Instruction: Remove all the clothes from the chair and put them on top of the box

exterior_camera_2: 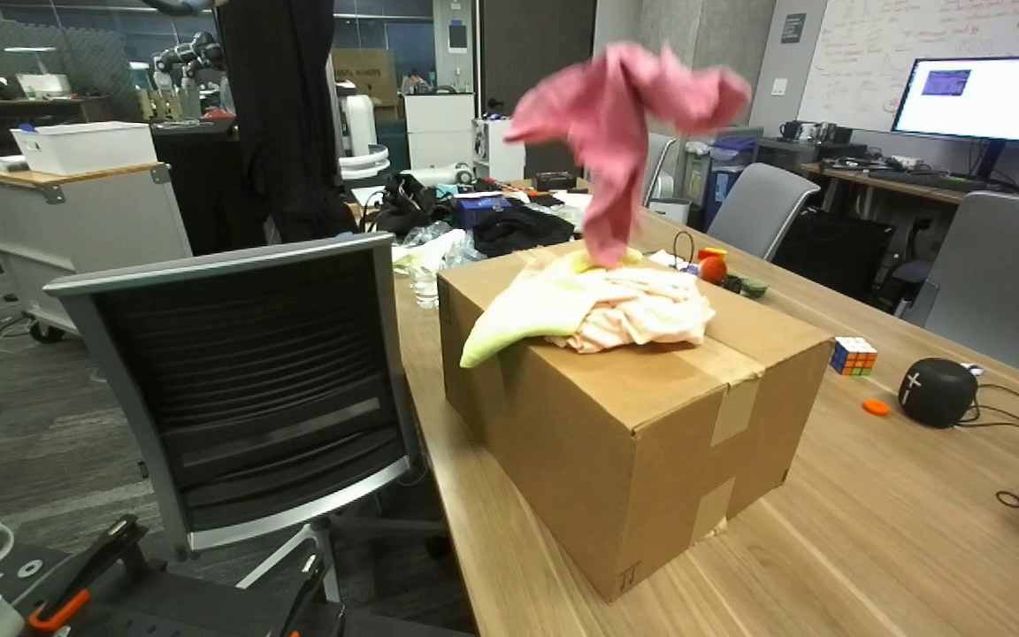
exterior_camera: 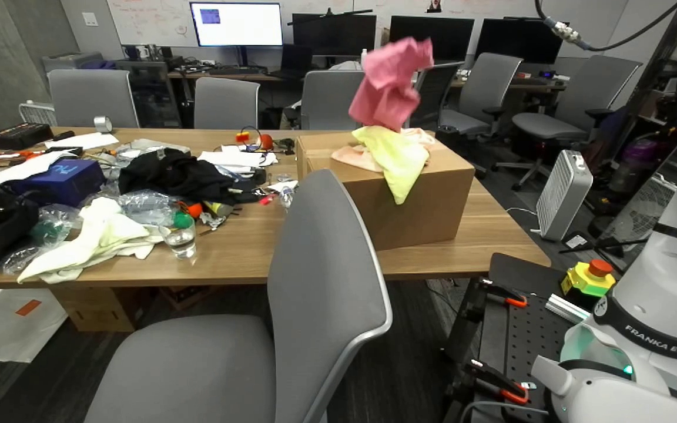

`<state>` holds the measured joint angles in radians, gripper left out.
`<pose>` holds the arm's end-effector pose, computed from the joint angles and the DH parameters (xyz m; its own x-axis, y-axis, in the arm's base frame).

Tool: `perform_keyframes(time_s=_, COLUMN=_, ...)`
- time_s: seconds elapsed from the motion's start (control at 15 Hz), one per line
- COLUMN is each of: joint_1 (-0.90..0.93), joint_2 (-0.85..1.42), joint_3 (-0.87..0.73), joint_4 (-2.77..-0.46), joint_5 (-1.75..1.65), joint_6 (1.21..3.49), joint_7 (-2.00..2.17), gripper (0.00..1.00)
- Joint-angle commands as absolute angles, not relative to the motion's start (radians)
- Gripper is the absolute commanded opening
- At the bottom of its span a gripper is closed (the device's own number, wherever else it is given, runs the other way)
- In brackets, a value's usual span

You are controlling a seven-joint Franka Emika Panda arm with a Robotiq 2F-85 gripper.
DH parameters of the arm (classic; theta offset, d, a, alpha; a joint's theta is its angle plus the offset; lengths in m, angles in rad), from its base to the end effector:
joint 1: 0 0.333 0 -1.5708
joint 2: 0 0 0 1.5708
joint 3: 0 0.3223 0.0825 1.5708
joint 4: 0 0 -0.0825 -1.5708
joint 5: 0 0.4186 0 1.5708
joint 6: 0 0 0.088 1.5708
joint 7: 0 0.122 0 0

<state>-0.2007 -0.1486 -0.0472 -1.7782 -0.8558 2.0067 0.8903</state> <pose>0.5529 -0.1992 0.6655 0.5186 -0.4549 0.7240 -0.8293 -0.4738 0.2964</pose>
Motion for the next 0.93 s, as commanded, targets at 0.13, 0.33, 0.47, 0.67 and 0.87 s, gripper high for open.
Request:
perform_keyframes(time_s=0.13, joint_1=-0.161, joint_2=-0.146, joint_3=-0.07, joint_4=-1.787, joint_5=-0.77, joint_6=1.952, joint_7=0.726, gripper=0.78)
perform_keyframes(time_s=0.33, joint_1=-0.148, joint_2=-0.24, joint_3=-0.072, joint_4=-1.908, joint_5=-0.663, joint_6=1.953, joint_7=0.568, gripper=0.99)
perform_keyframes(time_s=0.47, joint_1=-0.145, joint_2=-0.304, joint_3=-0.078, joint_4=-1.974, joint_5=-0.587, joint_6=1.943, joint_7=0.454, gripper=1.0)
perform_keyframes(time_s=0.67, joint_1=-0.151, joint_2=-0.408, joint_3=-0.096, joint_4=-2.05, joint_5=-0.472, joint_6=1.895, joint_7=0.253, gripper=1.0)
perform_keyframes(time_s=0.87, joint_1=-0.151, joint_2=-0.519, joint_3=-0.135, joint_4=-2.115, joint_5=-0.387, joint_6=1.821, joint_7=0.048, gripper=1.0)
